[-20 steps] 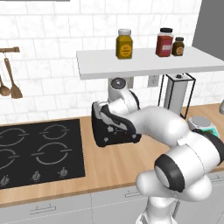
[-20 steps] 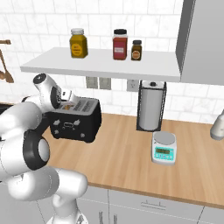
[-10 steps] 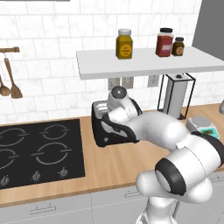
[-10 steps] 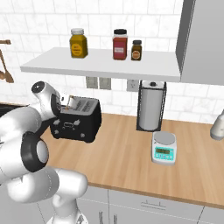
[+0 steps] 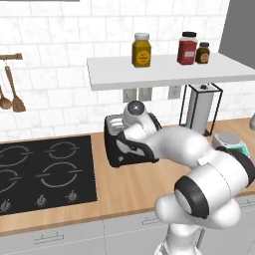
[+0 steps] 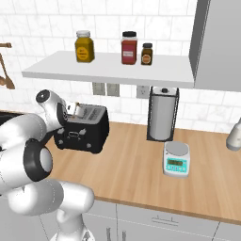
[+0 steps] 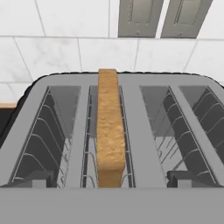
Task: Start the toaster. Once the lever pops up, take the bread to the plate on the dining counter.
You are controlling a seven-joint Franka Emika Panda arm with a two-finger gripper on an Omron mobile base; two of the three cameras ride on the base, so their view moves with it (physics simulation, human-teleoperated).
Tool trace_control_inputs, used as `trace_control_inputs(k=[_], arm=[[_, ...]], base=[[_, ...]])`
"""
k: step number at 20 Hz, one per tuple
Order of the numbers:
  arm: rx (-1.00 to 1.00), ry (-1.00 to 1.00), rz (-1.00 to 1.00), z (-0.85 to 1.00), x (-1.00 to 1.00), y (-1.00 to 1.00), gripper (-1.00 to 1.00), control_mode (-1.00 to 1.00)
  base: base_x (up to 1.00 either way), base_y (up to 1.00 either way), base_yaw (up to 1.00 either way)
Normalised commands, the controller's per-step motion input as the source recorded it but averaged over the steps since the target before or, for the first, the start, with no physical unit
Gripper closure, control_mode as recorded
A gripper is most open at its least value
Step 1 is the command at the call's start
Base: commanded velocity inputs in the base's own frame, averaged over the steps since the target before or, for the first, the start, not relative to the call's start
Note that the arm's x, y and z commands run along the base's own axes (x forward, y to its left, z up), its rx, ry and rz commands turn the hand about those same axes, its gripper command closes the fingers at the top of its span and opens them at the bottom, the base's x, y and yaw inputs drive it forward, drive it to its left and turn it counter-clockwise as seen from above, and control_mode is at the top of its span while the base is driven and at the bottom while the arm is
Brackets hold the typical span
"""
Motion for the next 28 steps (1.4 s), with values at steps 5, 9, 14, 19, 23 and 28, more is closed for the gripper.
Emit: trace_control_inputs(k=[5, 9, 14, 19, 23, 28], arm=[[0.00, 0.00, 0.00, 0.00, 0.25, 0.00, -1.00, -1.00], [0.00, 0.00, 0.00, -0.03, 0.22, 0.00, -1.00, -1.00], [0.00, 0.00, 0.00, -0.14, 0.02, 0.01, -1.00, -1.00], [0.00, 0.00, 0.00, 0.00, 0.11, 0.06, -1.00, -1.00], [0.00, 0.00, 0.00, 0.00, 0.00, 0.00, 1.00, -1.00], [0.00, 0.00, 0.00, 0.00, 0.00, 0.00, 1.00, -1.00]], base=[[0.00, 0.00, 0.00], [0.00, 0.00, 0.00], [0.00, 0.00, 0.00], [0.00, 0.00, 0.00], [0.00, 0.00, 0.00], [0.00, 0.00, 0.00]])
